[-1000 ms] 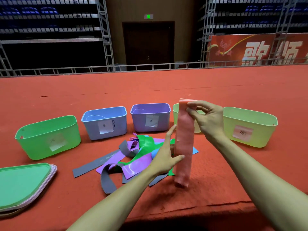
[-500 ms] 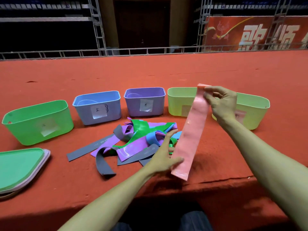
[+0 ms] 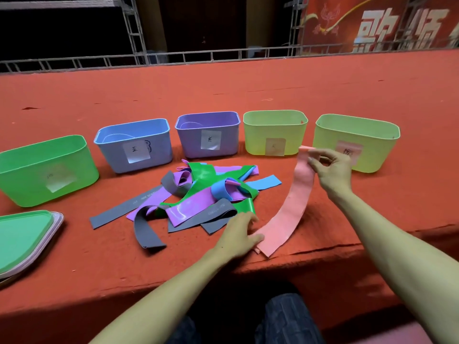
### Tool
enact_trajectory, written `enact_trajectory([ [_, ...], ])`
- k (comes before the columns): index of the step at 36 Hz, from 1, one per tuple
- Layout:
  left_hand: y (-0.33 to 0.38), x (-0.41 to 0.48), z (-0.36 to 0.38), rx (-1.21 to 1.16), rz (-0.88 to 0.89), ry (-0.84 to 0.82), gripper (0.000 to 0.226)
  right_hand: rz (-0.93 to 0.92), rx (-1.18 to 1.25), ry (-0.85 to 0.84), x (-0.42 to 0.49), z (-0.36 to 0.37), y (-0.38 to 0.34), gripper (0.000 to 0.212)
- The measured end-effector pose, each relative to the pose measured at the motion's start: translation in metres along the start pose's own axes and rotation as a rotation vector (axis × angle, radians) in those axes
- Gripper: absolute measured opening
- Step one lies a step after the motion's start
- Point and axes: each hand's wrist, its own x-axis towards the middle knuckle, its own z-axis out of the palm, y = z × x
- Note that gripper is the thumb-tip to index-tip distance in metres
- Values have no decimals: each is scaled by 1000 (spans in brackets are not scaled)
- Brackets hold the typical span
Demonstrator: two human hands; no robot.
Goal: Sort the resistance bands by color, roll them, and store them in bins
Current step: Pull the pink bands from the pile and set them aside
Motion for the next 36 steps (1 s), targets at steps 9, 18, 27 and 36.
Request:
enact_trajectory([
  [9, 1, -7, -4, 7, -57, -101, 23, -2, -6, 16, 4, -2, 9, 24],
  [18, 10, 2, -5, -226, -229, -125, 21, -15, -10, 22, 0, -1, 9, 21],
  [27, 8, 4, -16, -411, -346, -103, 19, 4, -26, 37, 1, -4, 11, 24],
  [36, 11, 5, -12, -352, -328, -172, 18, 7, -69, 31, -4, -6, 12, 22],
])
